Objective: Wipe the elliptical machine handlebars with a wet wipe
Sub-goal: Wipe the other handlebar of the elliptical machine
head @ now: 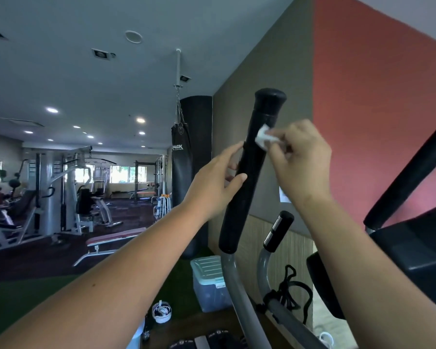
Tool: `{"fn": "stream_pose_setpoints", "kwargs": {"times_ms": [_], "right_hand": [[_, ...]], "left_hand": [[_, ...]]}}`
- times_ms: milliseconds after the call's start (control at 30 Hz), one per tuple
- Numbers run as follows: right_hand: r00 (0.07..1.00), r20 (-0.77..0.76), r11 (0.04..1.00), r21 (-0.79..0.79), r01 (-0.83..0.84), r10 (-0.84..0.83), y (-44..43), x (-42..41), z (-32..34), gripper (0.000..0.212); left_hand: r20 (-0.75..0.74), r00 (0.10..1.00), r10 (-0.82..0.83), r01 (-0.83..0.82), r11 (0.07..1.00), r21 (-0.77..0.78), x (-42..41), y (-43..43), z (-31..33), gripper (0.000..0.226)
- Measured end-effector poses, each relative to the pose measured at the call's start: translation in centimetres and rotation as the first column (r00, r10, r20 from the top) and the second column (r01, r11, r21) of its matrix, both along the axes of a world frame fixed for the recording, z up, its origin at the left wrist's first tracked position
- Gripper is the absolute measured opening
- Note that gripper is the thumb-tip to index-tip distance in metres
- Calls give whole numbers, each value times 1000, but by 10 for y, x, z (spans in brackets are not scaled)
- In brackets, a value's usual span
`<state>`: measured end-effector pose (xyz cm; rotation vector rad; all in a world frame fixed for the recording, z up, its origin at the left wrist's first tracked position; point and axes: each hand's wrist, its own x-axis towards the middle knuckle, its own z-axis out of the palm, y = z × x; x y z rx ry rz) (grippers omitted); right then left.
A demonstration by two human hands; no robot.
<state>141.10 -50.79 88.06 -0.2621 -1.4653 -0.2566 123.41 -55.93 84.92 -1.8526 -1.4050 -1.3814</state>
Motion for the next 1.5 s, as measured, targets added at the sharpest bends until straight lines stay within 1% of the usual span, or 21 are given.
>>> {"fn": "stream_pose_setpoints", "kwargs": {"times_ms": [67,100,167,300,333,367,467,533,600,667,733,767,900,967,1067,1167,1233,1300,1400,1433,1500], "right_hand": [[997,-83,998,56,6,-1,-4,3,26,13],[996,-84,998,65,10,-4,-5,2,31,14],[1000,-29,999,45,9,-8,-1,-3,20,17],[987,155,996,-86,-18,31,16,-13,-44,19],[984,173,994,-104,-26,43,16,-12,-50,18],[987,154,994,-104,-38,54,15,-11,-48,17],[999,3,999,-24,-33,33,3,-4,-13,10],[999,-33,1000,5,-29,29,0,-4,2,10],[999,8,999,-8,-43,43,3,-11,-10,15],[994,95,995,-78,-55,63,12,-18,-41,19],[982,171,988,-144,-50,75,17,-20,-63,20],[982,173,988,-146,-51,76,17,-19,-64,19],[999,34,1000,-6,-27,27,-3,-6,-23,12],[1000,7,999,49,0,0,-10,-8,-4,16],[995,80,998,38,53,-56,-8,-22,-16,22],[973,201,993,-12,121,-116,-2,-34,-53,21],[953,251,984,-16,177,-167,-5,-36,-61,21],[963,187,980,4,199,-196,-15,-36,-48,21],[970,21,968,76,238,-240,-23,-36,-23,21],[968,6,966,71,249,-250,-23,-39,-24,22],[963,53,965,2,263,-263,-14,-50,-48,23]], "left_hand": [[11,1000,-17,17,1000,3,1,1,-1,66],[18,1000,-24,24,1000,9,1,2,-2,65],[29,999,-19,19,1000,18,0,3,-4,65],[20,1000,-4,4,1000,0,-2,4,-10,66],[17,1000,1,-1,1000,-2,-2,4,-12,66],[15,1000,4,-3,1000,-1,-3,4,-13,65],[31,999,-10,10,1000,-2,-5,6,-15,64],[47,998,-29,29,1000,-3,-5,7,-16,63],[53,998,-37,37,999,0,-5,7,-17,62],[50,998,-39,39,999,-2,-5,7,-18,63],[37,999,-22,22,1000,-13,-6,8,-20,64],[36,999,-16,17,1000,-20,-8,8,-21,64],[66,996,-57,59,998,-32,-12,10,-26,60],[55,996,-75,76,997,-20,-15,12,-28,59],[50,995,-89,91,995,-34,-23,18,-30,60],[54,990,-132,136,987,-88,-31,21,-32,61],[52,984,-172,177,979,-105,-38,24,-35,61],[43,978,-203,207,972,-112,-45,27,-37,60],[3,966,-258,257,960,-107,-53,31,-38,62],[-5,961,-275,273,956,-105,-55,32,-38,63],[0,950,-313,311,945,-105,-61,37,-41,61]]}}
